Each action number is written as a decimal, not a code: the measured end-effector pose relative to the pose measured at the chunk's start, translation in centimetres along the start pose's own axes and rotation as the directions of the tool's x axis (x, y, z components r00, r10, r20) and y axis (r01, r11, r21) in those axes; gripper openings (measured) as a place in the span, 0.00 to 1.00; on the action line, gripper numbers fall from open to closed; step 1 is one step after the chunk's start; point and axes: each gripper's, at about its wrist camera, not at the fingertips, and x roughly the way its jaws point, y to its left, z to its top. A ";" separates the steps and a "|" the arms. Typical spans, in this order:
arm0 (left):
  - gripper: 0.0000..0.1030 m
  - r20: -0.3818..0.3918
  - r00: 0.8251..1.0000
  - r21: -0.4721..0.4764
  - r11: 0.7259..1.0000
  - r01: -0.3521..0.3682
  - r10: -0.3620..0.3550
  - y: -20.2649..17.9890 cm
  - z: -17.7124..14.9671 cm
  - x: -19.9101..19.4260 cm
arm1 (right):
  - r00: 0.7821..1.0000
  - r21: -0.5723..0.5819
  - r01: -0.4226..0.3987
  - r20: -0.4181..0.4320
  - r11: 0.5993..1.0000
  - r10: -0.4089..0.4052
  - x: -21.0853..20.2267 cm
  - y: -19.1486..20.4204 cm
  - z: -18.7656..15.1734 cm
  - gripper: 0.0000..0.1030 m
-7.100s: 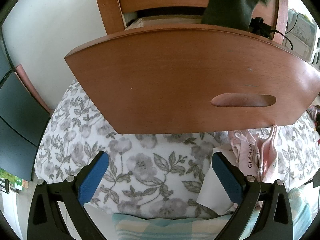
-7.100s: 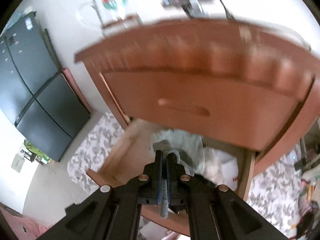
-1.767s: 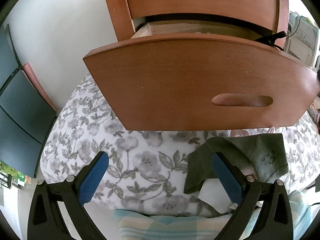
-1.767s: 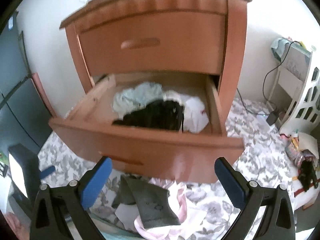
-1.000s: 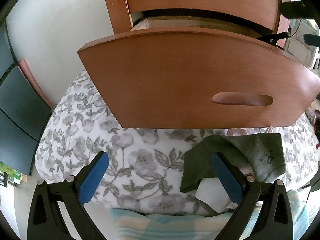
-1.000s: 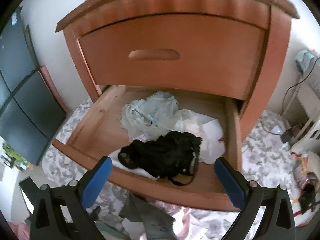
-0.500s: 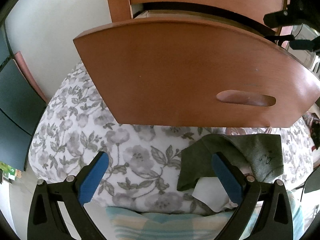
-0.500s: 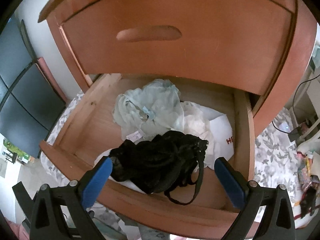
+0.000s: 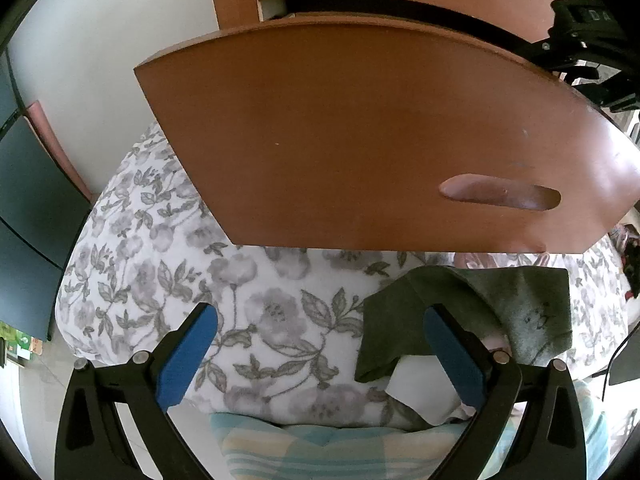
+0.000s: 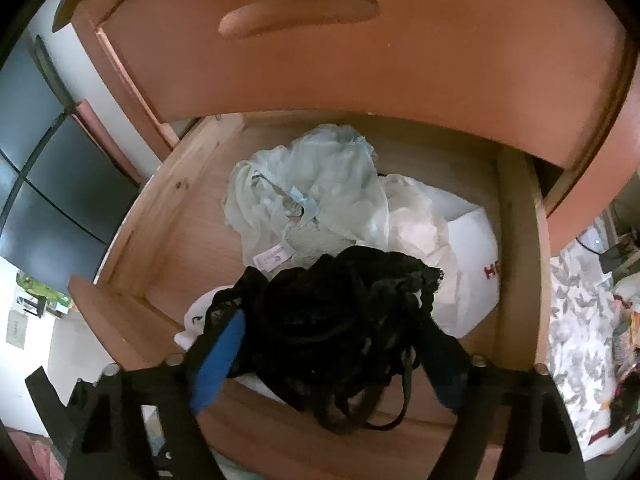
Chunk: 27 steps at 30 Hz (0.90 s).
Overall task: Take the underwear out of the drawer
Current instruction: 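Close the right gripper on the black garment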
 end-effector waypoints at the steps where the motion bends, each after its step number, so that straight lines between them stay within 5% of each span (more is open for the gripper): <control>1: 0.99 -0.001 1.000 0.001 1.000 0.001 -0.001 0.0 0.0 0.0 | 1.000 0.001 -0.005 -0.007 1.000 0.005 0.2 0.0 0.0 0.75; 15: 0.99 -0.015 1.000 0.003 1.000 0.005 -0.005 0.0 0.1 0.6 | 1.000 0.017 -0.005 0.015 1.000 0.005 0.3 -0.1 0.0 0.18; 27: 0.99 0.001 1.000 0.006 1.000 -0.005 0.005 -0.1 -0.1 0.1 | 0.996 0.032 0.010 0.092 0.999 -0.013 -2.9 0.1 -0.1 0.11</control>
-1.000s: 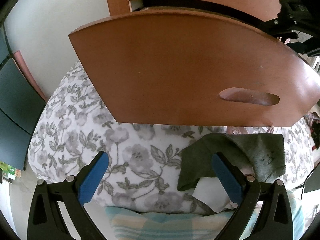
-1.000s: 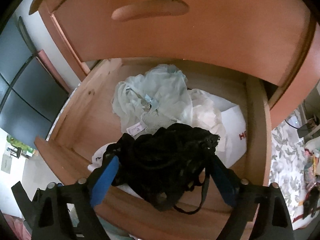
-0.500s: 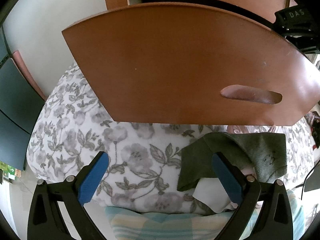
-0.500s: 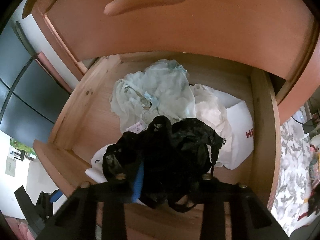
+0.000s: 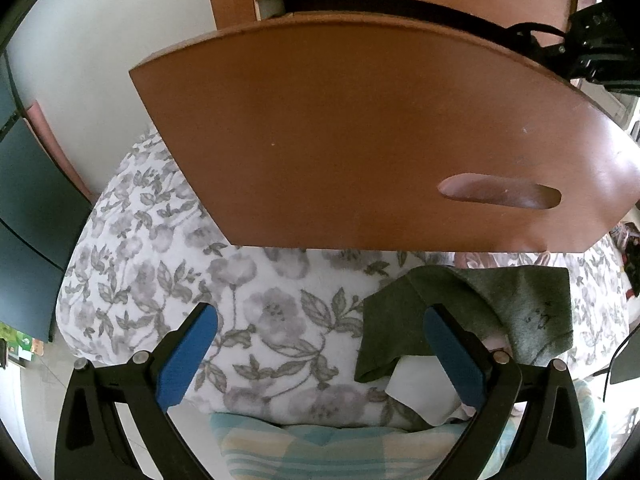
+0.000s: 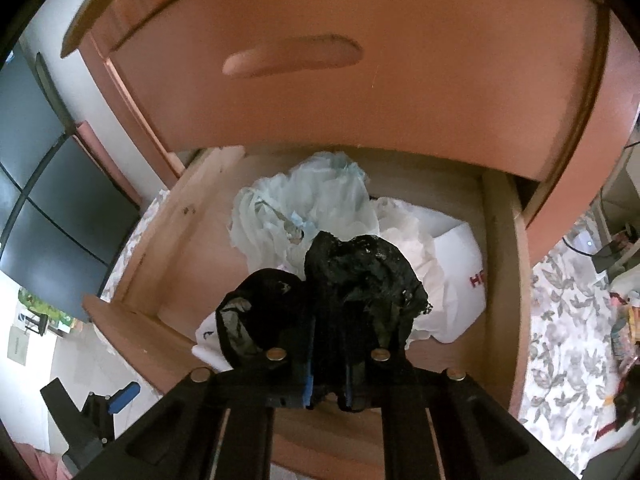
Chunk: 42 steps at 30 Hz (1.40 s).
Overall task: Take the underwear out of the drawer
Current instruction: 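Lift the black garment up out of the drawer with the right gripper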
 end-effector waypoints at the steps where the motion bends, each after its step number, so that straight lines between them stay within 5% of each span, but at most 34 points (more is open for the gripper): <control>1: 0.99 0.002 1.000 0.000 1.000 -0.001 0.001 0.0 0.0 -0.1 | 1.000 0.001 0.001 0.006 1.000 -0.001 -0.3 0.0 0.0 0.11; 14: 0.99 0.057 0.998 0.009 1.000 -0.019 0.018 -0.2 0.0 -1.9 | 0.989 -0.001 -0.004 0.144 1.000 0.004 -7.3 1.2 0.3 0.11; 29: 0.99 0.145 0.988 0.022 0.999 -0.048 0.045 -0.9 -0.3 -3.7 | 0.941 -0.063 -0.017 0.337 0.998 0.038 -17.3 3.9 -1.2 0.11; 42: 0.99 0.197 0.979 0.033 0.998 -0.062 0.054 -1.2 -0.5 -4.8 | 0.908 -0.082 -0.021 0.415 0.996 0.054 -22.6 5.1 -3.6 0.11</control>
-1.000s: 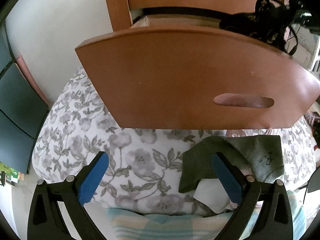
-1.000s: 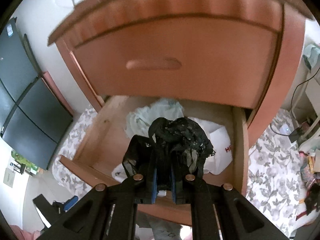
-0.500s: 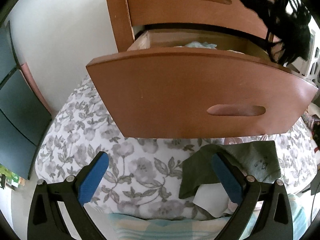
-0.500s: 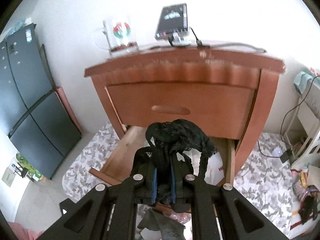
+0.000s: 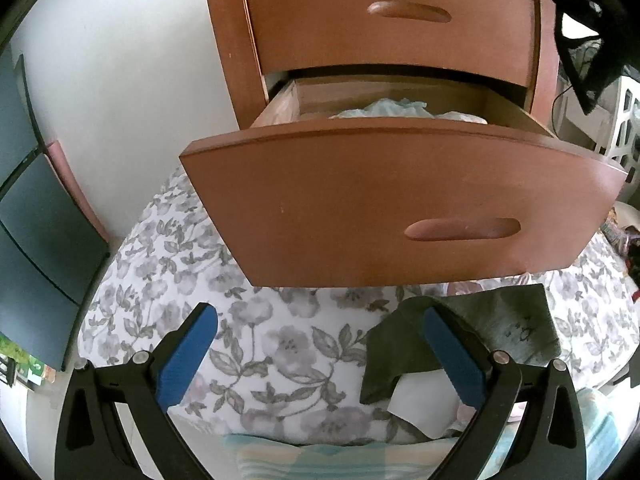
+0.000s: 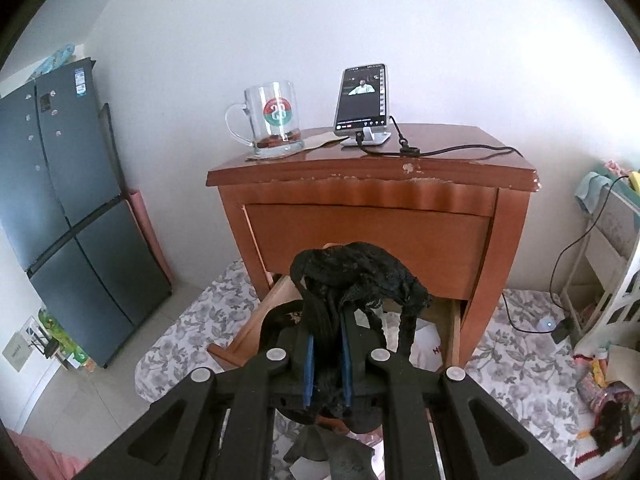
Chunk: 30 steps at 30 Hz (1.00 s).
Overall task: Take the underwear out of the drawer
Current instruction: 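Lift the black garment up out of the drawer with the right gripper, then carry the black garment down toward the clothes pile with the right gripper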
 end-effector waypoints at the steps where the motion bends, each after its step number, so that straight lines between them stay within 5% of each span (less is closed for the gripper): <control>1: 0.99 0.003 1.000 0.001 1.000 -0.001 0.001 0.0 0.0 -0.1 | 1.000 0.000 -0.001 -0.001 1.000 0.001 -0.2 0.1 -0.1 0.11; 15: 0.99 0.062 0.998 0.022 1.000 -0.005 0.004 -0.2 0.8 -1.4 | 0.999 0.011 0.001 -0.052 1.000 -0.001 -1.2 0.4 -2.3 0.11; 30: 0.99 0.160 0.987 0.005 1.000 -0.003 0.003 -0.1 1.9 -2.3 | 0.977 0.058 -0.012 -0.212 0.998 0.024 2.7 -0.1 -6.7 0.11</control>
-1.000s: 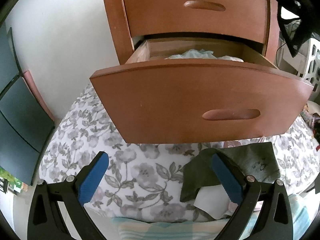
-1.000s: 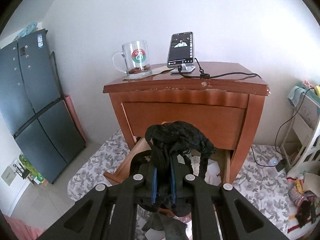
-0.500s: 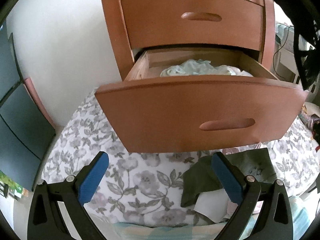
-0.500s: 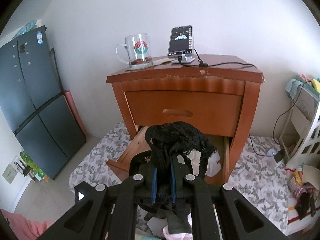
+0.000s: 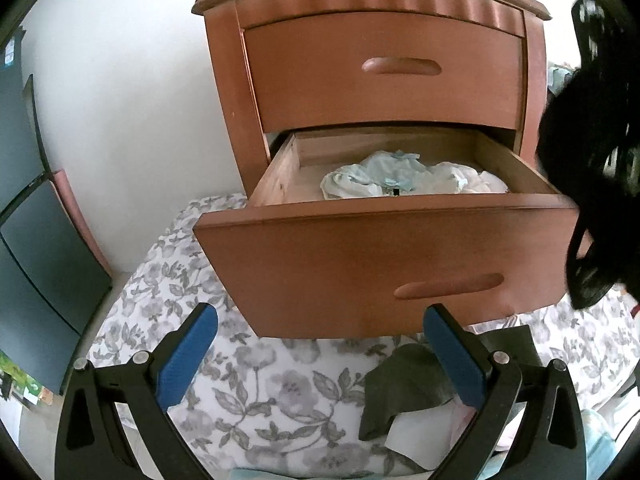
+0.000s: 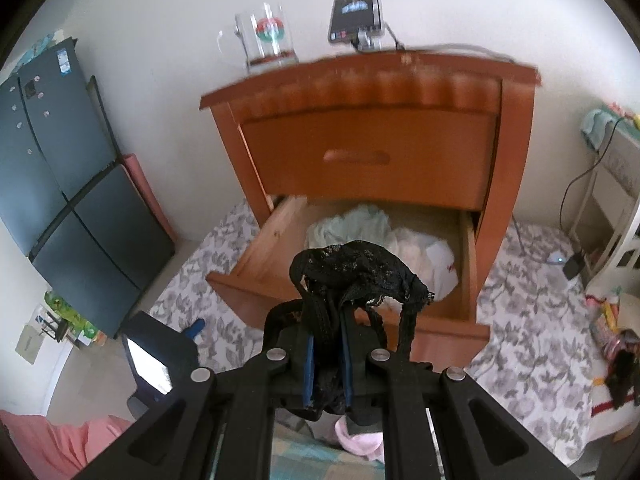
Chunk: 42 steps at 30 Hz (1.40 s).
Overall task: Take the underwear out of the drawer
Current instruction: 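Carry the black garment down toward the clothes pile with the right gripper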
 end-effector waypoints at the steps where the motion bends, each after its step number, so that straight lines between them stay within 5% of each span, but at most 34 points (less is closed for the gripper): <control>1: 0.99 0.008 1.000 -0.004 1.000 -0.001 0.001 0.1 0.0 -0.2 | 1.000 0.003 -0.001 -0.011 1.000 0.001 0.4 0.0 -0.2 0.11; 20: 0.99 0.012 1.000 0.000 1.000 0.019 -0.019 -0.2 -0.7 -0.1 | 0.964 0.072 0.019 -0.267 0.997 0.001 10.4 -1.4 -6.2 0.11; 42: 1.00 -0.024 0.999 -0.037 0.999 0.035 -0.036 0.4 -0.9 0.6 | 0.899 0.168 0.134 -0.436 0.977 -0.048 18.9 -4.5 -12.5 0.14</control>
